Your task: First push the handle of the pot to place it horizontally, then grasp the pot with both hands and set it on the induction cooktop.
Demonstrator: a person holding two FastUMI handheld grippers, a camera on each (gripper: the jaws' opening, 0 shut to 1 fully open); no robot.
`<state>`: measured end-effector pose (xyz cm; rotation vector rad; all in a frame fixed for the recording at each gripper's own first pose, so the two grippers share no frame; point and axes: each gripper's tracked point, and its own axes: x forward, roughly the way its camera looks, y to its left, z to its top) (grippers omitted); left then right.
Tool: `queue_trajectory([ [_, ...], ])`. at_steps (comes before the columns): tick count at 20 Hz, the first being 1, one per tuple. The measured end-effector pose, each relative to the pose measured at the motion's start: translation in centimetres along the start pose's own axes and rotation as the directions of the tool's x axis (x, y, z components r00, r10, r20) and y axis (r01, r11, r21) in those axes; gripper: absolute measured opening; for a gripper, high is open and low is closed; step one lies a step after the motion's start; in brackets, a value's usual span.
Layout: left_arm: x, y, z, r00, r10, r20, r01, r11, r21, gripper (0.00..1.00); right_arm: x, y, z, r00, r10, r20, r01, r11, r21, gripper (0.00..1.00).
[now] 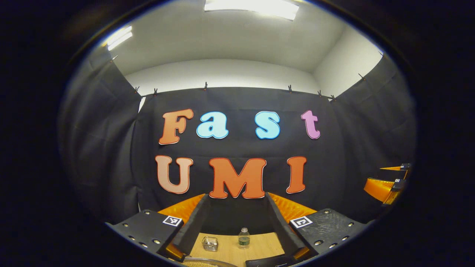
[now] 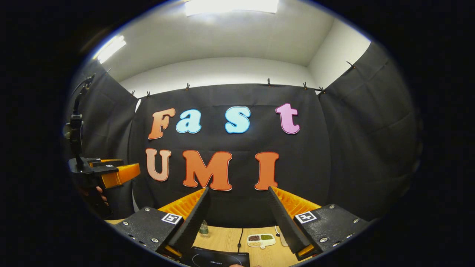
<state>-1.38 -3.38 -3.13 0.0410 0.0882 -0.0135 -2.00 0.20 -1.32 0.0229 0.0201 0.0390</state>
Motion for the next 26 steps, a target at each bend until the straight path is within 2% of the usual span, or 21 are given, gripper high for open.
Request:
queue_trajectory([
  [3,0.1,-1.2,-2.2,0.997,-0.043,-0.066,0.042,0.999,-0.009,0.91,0.0,0.2,-0.7,1.000,0.009,-0.011,-0.009,1.000,-0.001,0.95],
  [4,-0.1,-1.5,-3.2,0.994,-0.051,-0.098,0.050,0.999,-0.012,0.87,0.0,0.0,-1.2,1.000,0.007,-0.019,-0.007,1.000,-0.002,0.95],
  [5,-0.3,-1.8,-4.6,0.988,-0.070,-0.140,0.069,0.998,-0.014,0.69,0.0,-0.2,-1.7,1.000,0.003,-0.029,-0.003,1.000,-0.004,0.95],
  [6,-0.4,-2.6,-6.1,0.978,-0.092,-0.186,0.090,0.996,-0.019,0.65,0.1,-0.3,-2.1,0.999,0.000,-0.038,0.000,1.000,-0.005,0.95],
  [7,-0.7,-3.2,-7.3,0.968,-0.112,-0.226,0.110,0.994,-0.022,0.53,0.1,-0.5,-2.6,0.999,-0.004,-0.047,0.004,1.000,-0.005,0.95],
  [9,-1.6,-4.3,-10.2,0.935,-0.151,-0.320,0.158,0.987,-0.005,0.35,0.0,-1.1,-3.6,0.997,-0.018,-0.069,0.017,1.000,-0.009,0.95],
  [10,-2.1,-4.7,-11.8,0.918,-0.157,-0.364,0.175,0.985,0.015,0.34,0.0,-1.7,-4.3,0.996,-0.033,-0.085,0.031,0.999,-0.016,0.95],
  [11,-2.4,-4.6,-13.2,0.903,-0.154,-0.401,0.186,0.982,0.041,0.27,0.0,-2.1,-4.9,0.994,-0.040,-0.099,0.038,0.999,-0.020,0.95],
  [12,-2.7,-4.8,-14.5,0.887,-0.153,-0.437,0.201,0.977,0.066,0.27,0.0,-2.4,-5.3,0.993,-0.050,-0.109,0.047,0.999,-0.024,0.95],
  [13,-3.2,-4.8,-15.9,0.867,-0.151,-0.474,0.212,0.974,0.078,0.21,0.0,-2.9,-5.7,0.991,-0.061,-0.115,0.058,0.998,-0.026,0.95],
  [14,-4.0,-5.5,-17.8,0.830,-0.172,-0.531,0.245,0.967,0.069,0.10,0.1,-3.4,-5.9,0.990,-0.069,-0.119,0.067,0.997,-0.027,0.95],
  [15,-4.7,-5.9,-19.6,0.795,-0.191,-0.576,0.271,0.961,0.055,0.05,0.0,-3.9,-6.3,0.989,-0.081,-0.125,0.078,0.997,-0.027,0.95],
  [18,-7.2,-5.6,-24.0,0.691,-0.198,-0.695,0.317,0.947,0.046,0.04,-0.1,-4.7,-7.4,0.985,-0.097,-0.143,0.094,0.995,-0.033,0.95],
  [19,-8.1,-5.3,-25.0,0.666,-0.195,-0.720,0.329,0.943,0.049,0.00,-0.1,-4.8,-7.7,0.984,-0.102,-0.146,0.097,0.995,-0.040,0.95],
  [20,-8.7,-5.2,-26.6,0.642,-0.193,-0.742,0.334,0.942,0.044,0.02,-0.1,-5.1,-8.0,0.983,-0.107,-0.148,0.101,0.994,-0.047,0.95],
  [23,-11.7,-4.7,-30.6,0.528,-0.180,-0.830,0.332,0.943,0.007,0.03,-0.2,-5.3,-8.8,0.980,-0.117,-0.163,0.109,0.992,-0.058,0.95],
  [26,-15.5,-4.1,-34.0,0.397,-0.182,-0.900,0.334,0.942,-0.043,0.03,-0.3,-5.2,-9.7,0.976,-0.122,-0.181,0.112,0.992,-0.062,0.95],
])
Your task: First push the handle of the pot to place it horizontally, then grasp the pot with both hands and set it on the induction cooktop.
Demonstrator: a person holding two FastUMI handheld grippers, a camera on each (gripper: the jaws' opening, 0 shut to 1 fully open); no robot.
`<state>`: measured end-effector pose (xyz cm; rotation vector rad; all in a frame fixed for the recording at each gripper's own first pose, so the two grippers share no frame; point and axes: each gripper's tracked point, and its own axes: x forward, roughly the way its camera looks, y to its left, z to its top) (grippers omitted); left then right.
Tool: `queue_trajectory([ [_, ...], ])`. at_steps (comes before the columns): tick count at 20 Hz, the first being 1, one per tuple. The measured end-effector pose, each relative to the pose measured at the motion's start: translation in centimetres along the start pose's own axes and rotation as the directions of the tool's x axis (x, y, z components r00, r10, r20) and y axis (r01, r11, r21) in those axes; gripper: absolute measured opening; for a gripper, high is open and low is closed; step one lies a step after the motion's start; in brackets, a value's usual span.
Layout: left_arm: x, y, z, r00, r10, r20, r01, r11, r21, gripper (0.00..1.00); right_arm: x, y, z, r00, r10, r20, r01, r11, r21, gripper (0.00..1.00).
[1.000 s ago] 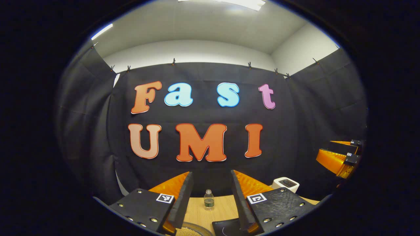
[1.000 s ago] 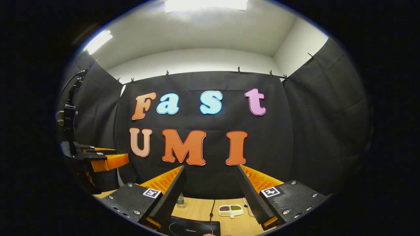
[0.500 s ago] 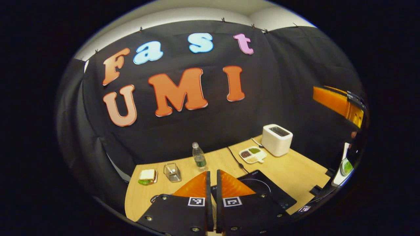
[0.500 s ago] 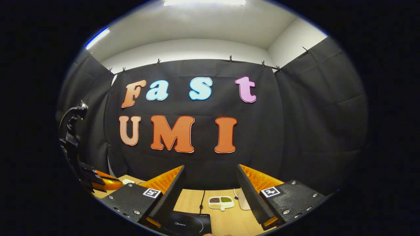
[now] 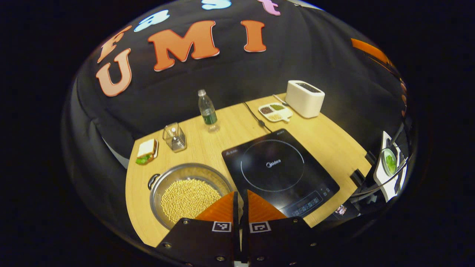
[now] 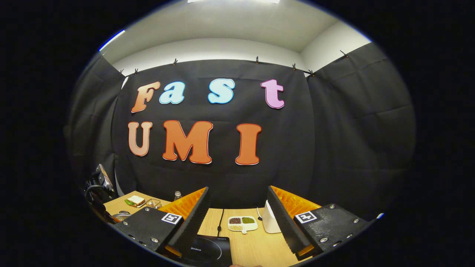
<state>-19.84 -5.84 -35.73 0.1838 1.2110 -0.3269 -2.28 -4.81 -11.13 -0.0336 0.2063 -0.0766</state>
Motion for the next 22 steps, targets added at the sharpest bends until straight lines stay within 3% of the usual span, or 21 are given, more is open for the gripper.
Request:
queue_trajectory([
  [4,1.0,0.3,-5.7,0.987,-0.020,-0.160,0.018,1.000,-0.013,0.03,0.1,0.3,-0.8,1.000,0.000,-0.019,-0.001,1.000,-0.014,0.95],
  [8,1.1,0.4,-10.2,0.952,-0.049,-0.301,0.037,0.998,-0.045,0.03,0.4,0.2,-1.1,1.000,-0.003,-0.028,0.003,1.000,-0.025,0.95],
  [15,3.1,0.8,-14.6,0.913,-0.050,-0.404,0.026,0.998,-0.066,0.03,0.6,-1.2,-1.6,0.998,-0.046,-0.050,0.045,0.999,-0.021,0.95],
  [22,5.1,1.1,-14.4,0.904,-0.054,-0.425,0.028,0.997,-0.067,0.03,-0.6,0.6,-2.1,0.998,-0.034,-0.059,0.032,0.998,-0.047,0.95],
])
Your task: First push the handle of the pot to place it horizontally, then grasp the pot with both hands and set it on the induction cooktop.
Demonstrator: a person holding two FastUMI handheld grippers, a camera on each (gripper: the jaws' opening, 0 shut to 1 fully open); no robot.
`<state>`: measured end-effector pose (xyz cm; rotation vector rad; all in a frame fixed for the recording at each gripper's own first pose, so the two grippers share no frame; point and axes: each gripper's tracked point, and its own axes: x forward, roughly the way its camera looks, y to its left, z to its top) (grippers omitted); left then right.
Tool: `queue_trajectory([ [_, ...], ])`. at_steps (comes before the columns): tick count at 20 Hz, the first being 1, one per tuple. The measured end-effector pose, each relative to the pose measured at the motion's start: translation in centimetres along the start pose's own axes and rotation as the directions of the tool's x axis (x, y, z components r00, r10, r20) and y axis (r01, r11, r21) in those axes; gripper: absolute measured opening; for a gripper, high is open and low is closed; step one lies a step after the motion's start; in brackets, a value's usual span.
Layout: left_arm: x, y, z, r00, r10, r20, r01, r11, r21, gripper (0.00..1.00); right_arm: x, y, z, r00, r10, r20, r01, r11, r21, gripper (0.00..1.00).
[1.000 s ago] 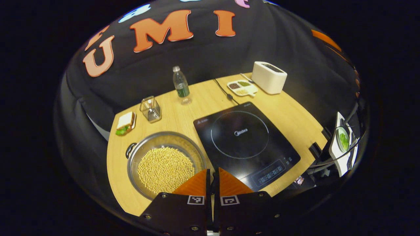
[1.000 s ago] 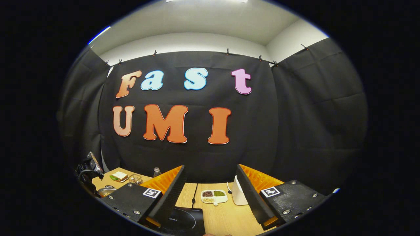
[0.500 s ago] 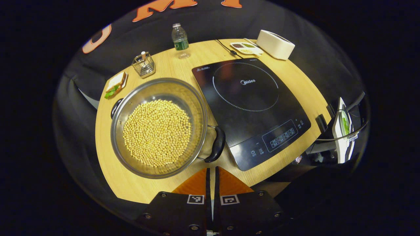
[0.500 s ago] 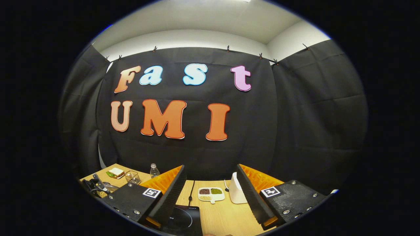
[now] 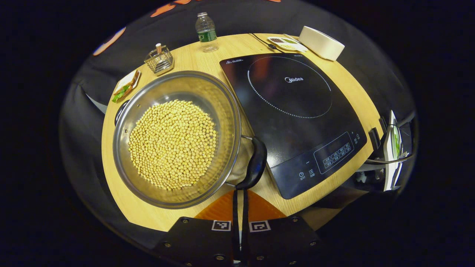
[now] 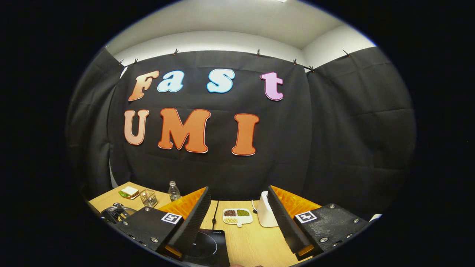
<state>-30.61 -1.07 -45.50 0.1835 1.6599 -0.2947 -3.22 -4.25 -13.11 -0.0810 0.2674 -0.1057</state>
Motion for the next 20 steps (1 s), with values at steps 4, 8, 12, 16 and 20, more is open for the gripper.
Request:
queue_trajectory([
  [4,0.4,-0.7,1.5,1.000,0.000,0.010,0.000,1.000,0.019,0.03,-0.3,0.0,-0.3,1.000,-0.009,-0.008,0.009,1.000,0.006,0.95],
  [8,0.6,-1.1,3.5,1.000,-0.012,0.021,0.012,1.000,-0.008,0.03,-0.4,-0.9,-0.7,0.999,-0.034,-0.024,0.035,0.999,0.009,0.95],
  [12,1.0,-1.4,5.2,0.999,-0.028,0.030,0.029,0.999,-0.031,0.03,-0.4,-1.7,-0.8,0.998,-0.058,-0.037,0.058,0.998,0.014,0.95],
  [16,1.4,-1.4,7.0,0.998,-0.031,0.047,0.033,0.998,-0.045,0.03,-0.2,-2.7,-0.9,0.995,-0.088,-0.047,0.089,0.996,0.008,0.95],
  [20,2.0,-1.4,8.4,0.997,-0.031,0.064,0.036,0.996,-0.078,0.03,-0.2,-2.8,-1.0,0.993,-0.100,-0.057,0.100,0.995,0.009,0.95],
])
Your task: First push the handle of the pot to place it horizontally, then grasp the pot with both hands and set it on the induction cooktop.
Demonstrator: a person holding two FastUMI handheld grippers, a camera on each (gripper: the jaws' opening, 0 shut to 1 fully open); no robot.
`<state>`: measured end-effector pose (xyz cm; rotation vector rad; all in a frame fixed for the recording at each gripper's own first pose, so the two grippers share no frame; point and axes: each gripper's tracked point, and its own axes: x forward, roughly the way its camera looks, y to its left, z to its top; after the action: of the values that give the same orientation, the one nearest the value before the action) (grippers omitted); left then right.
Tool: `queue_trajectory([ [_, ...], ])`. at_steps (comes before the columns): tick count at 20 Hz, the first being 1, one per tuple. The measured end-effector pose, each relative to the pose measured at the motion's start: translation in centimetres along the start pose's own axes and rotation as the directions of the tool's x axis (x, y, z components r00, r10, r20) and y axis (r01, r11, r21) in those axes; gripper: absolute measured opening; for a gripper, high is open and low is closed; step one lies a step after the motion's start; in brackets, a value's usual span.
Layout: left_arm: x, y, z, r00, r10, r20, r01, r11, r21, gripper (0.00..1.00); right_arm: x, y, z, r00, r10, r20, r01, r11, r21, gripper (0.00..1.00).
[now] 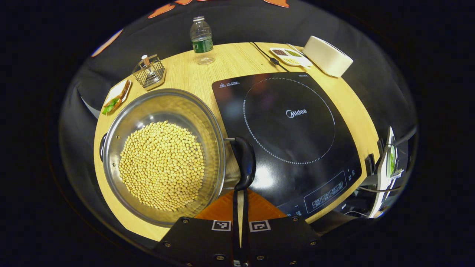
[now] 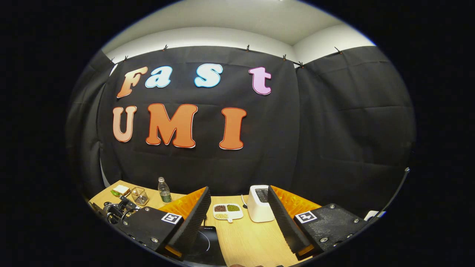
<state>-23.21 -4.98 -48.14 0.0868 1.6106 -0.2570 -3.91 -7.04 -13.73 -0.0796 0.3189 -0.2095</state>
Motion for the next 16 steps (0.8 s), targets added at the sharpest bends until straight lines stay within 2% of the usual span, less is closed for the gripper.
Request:
queue_trajectory([
  [7,0.7,-0.3,2.1,1.000,-0.003,0.027,0.005,0.997,-0.071,0.03,-0.8,1.3,-0.5,1.000,0.010,-0.020,-0.011,1.000,-0.018,0.95],
  [8,0.9,-0.4,2.6,0.999,-0.005,0.032,0.007,0.997,-0.078,0.00,-1.0,1.5,-0.8,1.000,0.012,-0.025,-0.012,1.000,-0.019,0.95],
  [9,0.9,-0.4,2.9,0.999,-0.005,0.036,0.008,0.997,-0.082,0.03,-1.1,1.7,-1.0,0.999,0.013,-0.032,-0.013,1.000,-0.020,0.95],
  [11,1.2,-0.2,3.4,0.999,-0.005,0.047,0.009,0.996,-0.090,0.00,-1.4,2.2,-1.6,0.998,0.021,-0.050,-0.022,1.000,-0.020,0.95],
  [13,1.5,-0.1,4.2,0.998,-0.006,0.059,0.012,0.995,-0.103,0.04,-1.4,2.8,-1.9,0.997,0.031,-0.065,-0.032,0.999,-0.020,0.95],
  [14,1.6,0.0,4.4,0.998,-0.007,0.063,0.014,0.994,-0.112,0.00,-1.5,3.1,-2.1,0.997,0.035,-0.070,-0.037,0.999,-0.020,0.95],
  [15,1.8,0.1,4.8,0.998,-0.010,0.068,0.018,0.993,-0.119,0.03,-1.6,3.4,-2.2,0.996,0.043,-0.074,-0.044,0.999,-0.020,0.95],
  [16,1.9,0.2,5.0,0.997,-0.010,0.071,0.019,0.992,-0.126,0.00,-1.6,3.7,-2.3,0.996,0.047,-0.078,-0.049,0.999,-0.020,0.95],
])
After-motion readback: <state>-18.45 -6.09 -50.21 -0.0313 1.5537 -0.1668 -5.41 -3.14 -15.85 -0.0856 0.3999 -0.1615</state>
